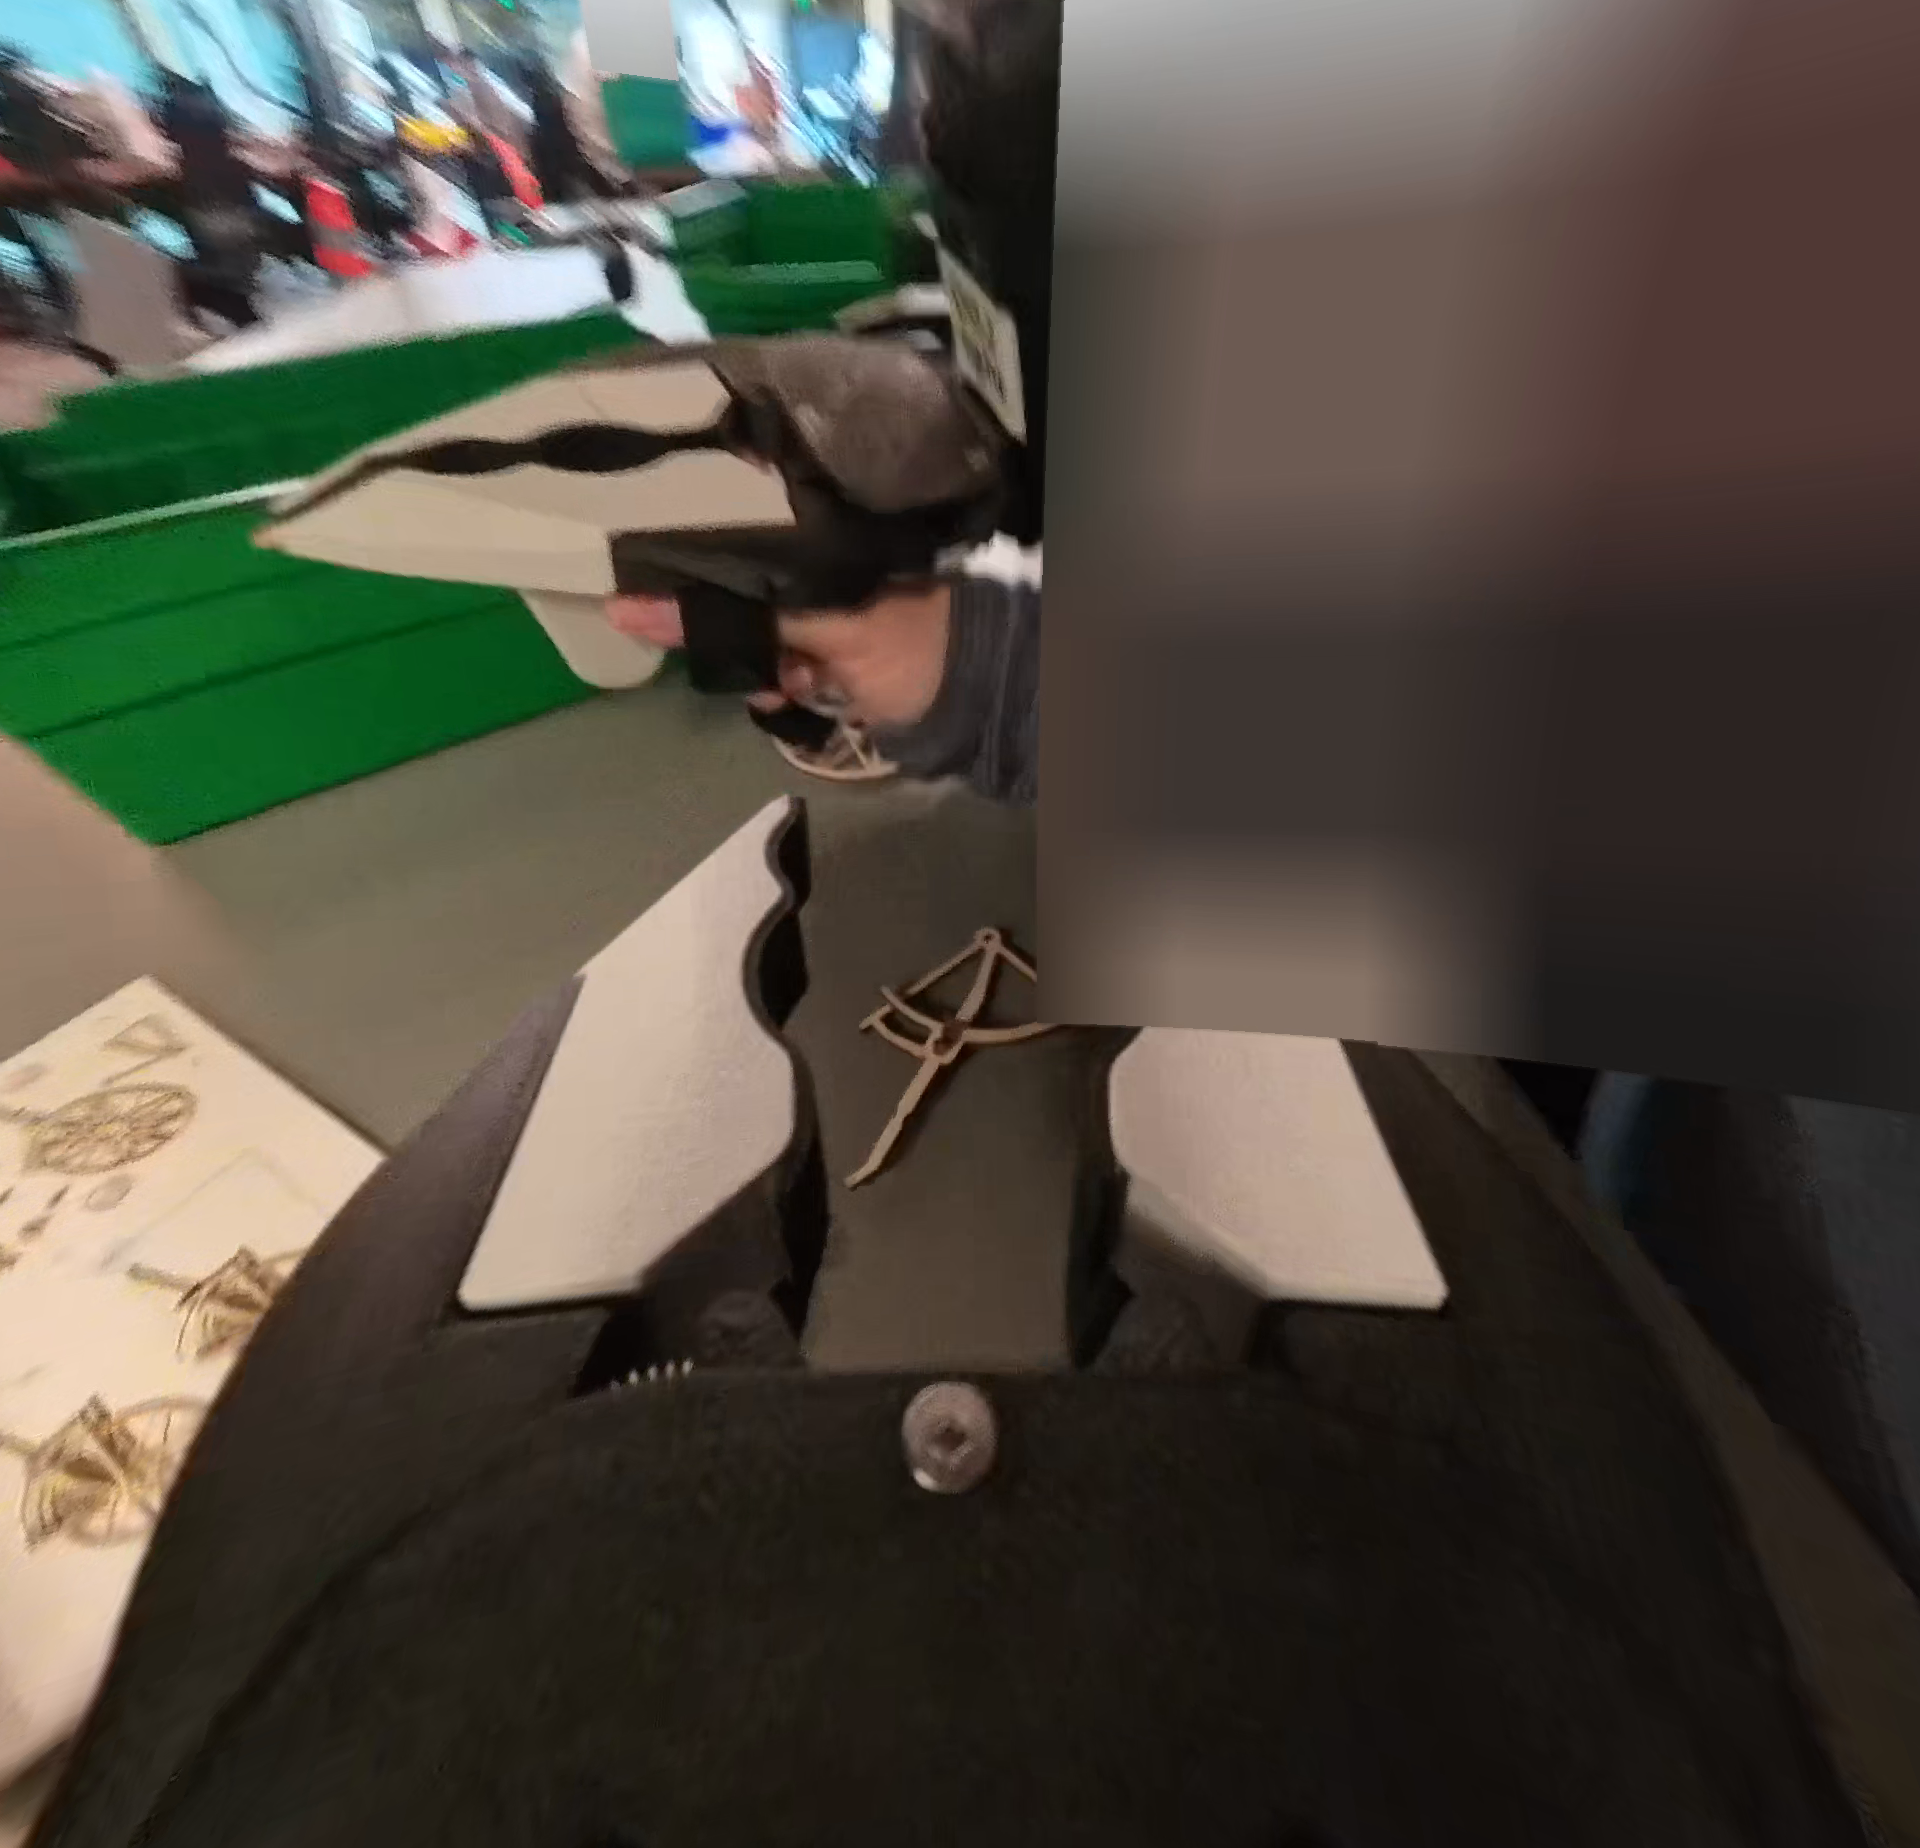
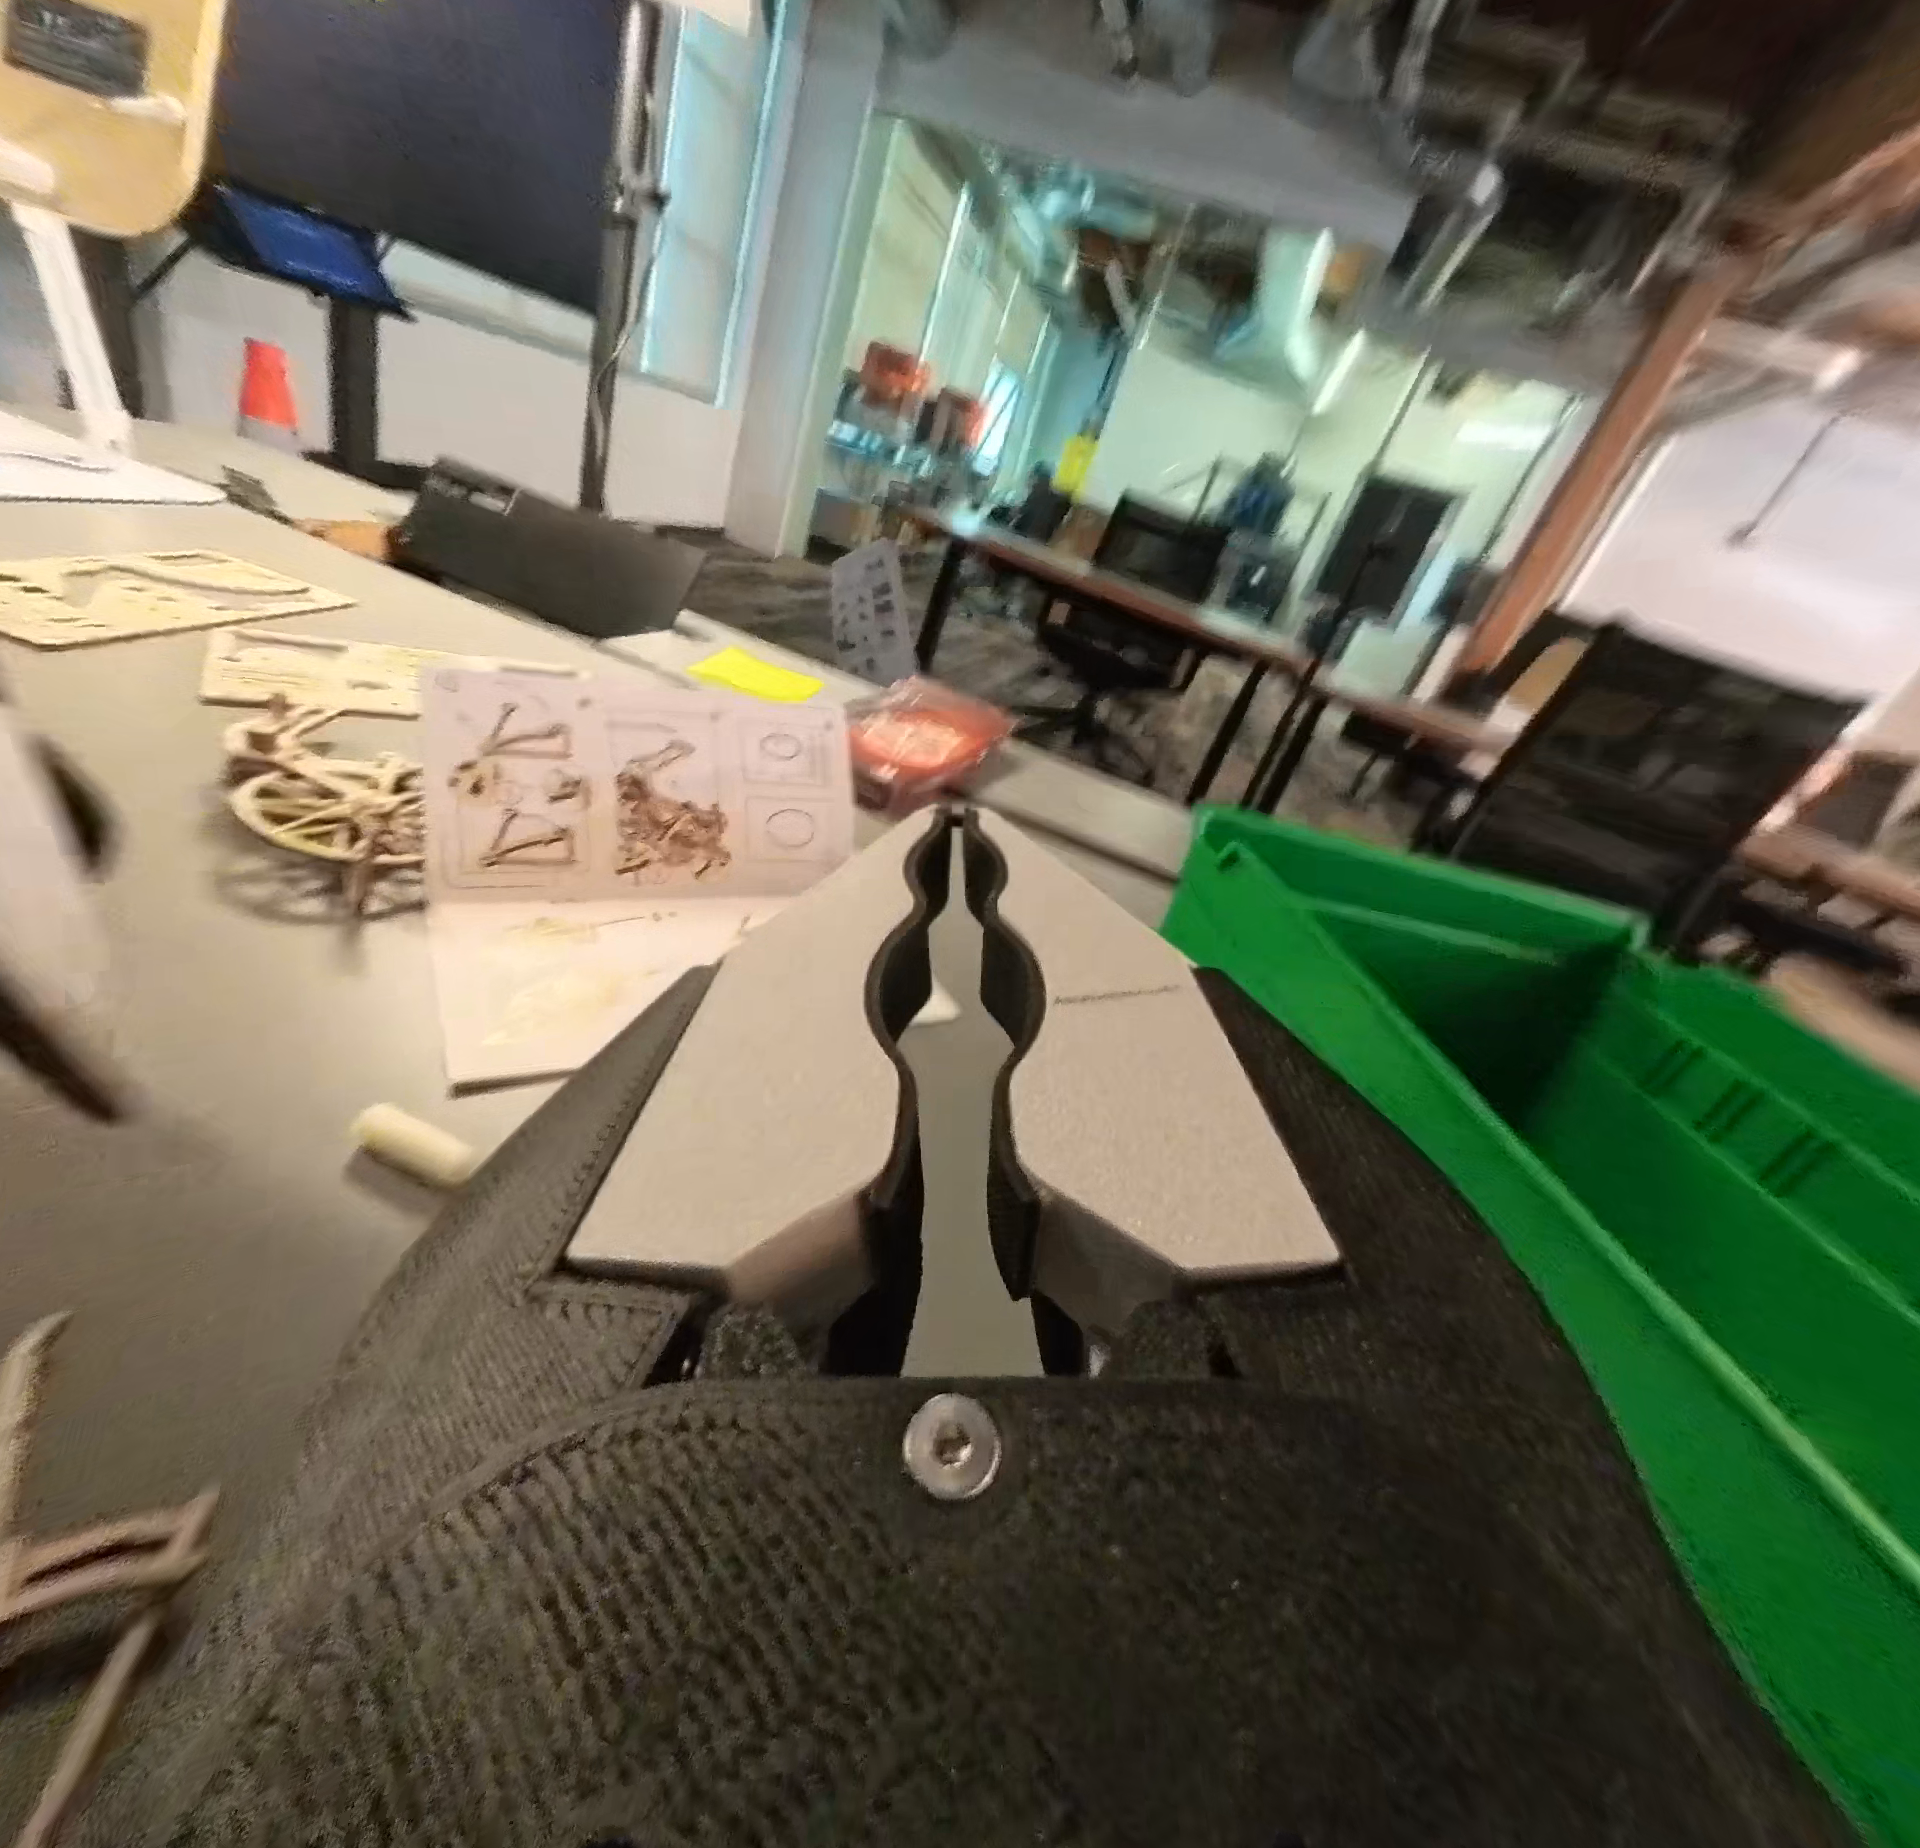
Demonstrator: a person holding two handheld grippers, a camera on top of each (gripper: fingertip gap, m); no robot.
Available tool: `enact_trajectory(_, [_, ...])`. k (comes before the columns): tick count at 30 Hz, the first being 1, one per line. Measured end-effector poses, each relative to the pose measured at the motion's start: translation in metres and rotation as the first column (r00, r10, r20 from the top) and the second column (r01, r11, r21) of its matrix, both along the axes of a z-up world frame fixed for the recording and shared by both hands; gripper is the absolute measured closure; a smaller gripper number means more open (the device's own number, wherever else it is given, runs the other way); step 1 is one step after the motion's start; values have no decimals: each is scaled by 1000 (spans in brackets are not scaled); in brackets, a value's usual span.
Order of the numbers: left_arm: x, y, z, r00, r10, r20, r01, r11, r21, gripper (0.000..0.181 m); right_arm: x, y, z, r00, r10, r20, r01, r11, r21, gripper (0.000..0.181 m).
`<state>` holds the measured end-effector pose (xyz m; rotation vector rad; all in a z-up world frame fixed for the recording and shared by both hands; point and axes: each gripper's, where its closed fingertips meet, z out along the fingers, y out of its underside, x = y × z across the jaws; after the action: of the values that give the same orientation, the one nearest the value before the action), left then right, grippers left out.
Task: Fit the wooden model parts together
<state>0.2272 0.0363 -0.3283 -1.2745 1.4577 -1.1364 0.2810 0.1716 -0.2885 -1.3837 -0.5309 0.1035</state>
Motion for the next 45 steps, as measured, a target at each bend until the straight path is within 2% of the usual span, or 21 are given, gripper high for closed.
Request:
enact_trajectory(1, [4, 0, -6, 996, -57, -63, 58, 998, 14, 125, 1, -6, -6, 1000, 22, -9, -22, 997, -75, 181])
enact_trajectory(4, [11, 9, -24, 954, -189, -232, 204, 978, 42, 110, 1, -41, -36, 993, 110, -43, -118, 936, -333, 181])
enact_trajectory(7, [12, 14, -40, 895, -288, -340, 314, 949, 22, 105, -11, -90, -71, 977, 202, -69, -204, 787, -583, 181])
enact_trajectory(11, [7, 2, -70, 772, -428, -469, 488, 873, 8, 108, -18, -129, -90, 972, 234, 0, -162, 675, -720, 181])
enact_trajectory(14, [6, -6, -85, 723, -479, -497, 553, 833, 1, 111, -22, -137, -92, 978, 209, 9, -131, 643, -755, 181])
enact_trajectory(17, [8, -7, -84, 721, -495, -485, 564, 826, -5, 122, -25, -142, -103, 975, 218, 40, -100, 591, -801, 181])
enact_trajectory(30, [7, -3, -84, 744, -467, -477, 530, 848, -5, 134, -27, -143, -116, 961, 247, 120, -22, 506, -862, 181])
enact_trajectory(45, [7, -4, -83, 743, -470, -476, 532, 847, -7, 145, -24, -143, -116, 945, 272, 181, 29, 480, -877, 181])
